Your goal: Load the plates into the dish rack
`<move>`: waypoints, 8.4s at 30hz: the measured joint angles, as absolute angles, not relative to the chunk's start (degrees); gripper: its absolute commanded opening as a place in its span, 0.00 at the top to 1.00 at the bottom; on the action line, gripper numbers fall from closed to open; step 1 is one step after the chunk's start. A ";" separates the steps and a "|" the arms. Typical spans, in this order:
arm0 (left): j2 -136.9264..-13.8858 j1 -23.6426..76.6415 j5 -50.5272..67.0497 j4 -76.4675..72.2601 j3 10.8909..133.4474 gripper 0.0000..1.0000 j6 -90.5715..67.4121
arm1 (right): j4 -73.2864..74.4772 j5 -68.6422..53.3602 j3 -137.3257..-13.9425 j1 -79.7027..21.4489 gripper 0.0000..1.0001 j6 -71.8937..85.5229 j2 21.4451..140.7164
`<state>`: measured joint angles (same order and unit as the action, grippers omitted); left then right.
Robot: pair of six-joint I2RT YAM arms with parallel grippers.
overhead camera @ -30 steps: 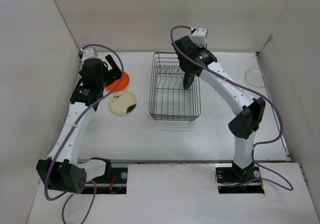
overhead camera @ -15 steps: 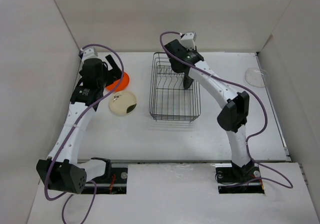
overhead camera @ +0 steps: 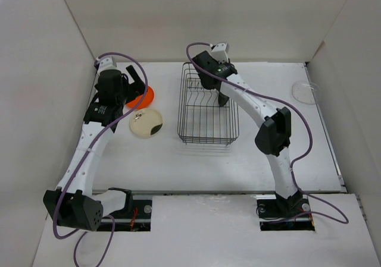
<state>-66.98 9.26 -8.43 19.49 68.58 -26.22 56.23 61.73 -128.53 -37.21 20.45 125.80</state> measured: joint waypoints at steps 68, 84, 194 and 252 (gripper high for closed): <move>-65.93 9.26 -0.23 15.97 66.74 0.00 -25.80 | 19.73 11.22 -90.52 23.24 0.26 42.24 119.52; -66.85 9.26 -0.14 15.84 66.32 0.00 -25.78 | 23.18 12.71 -96.95 23.24 0.45 41.15 124.27; -67.64 9.26 1.06 15.97 66.32 0.00 -25.34 | 30.37 22.96 -90.21 10.98 1.00 29.45 99.50; -66.87 9.26 -0.43 17.50 66.35 0.00 -25.82 | 54.83 67.26 -138.74 -40.58 1.00 6.33 132.46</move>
<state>-66.87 9.26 -0.43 17.50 66.35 -25.82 54.83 67.26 -138.74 -40.58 6.33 132.46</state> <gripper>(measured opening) 0.997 0.020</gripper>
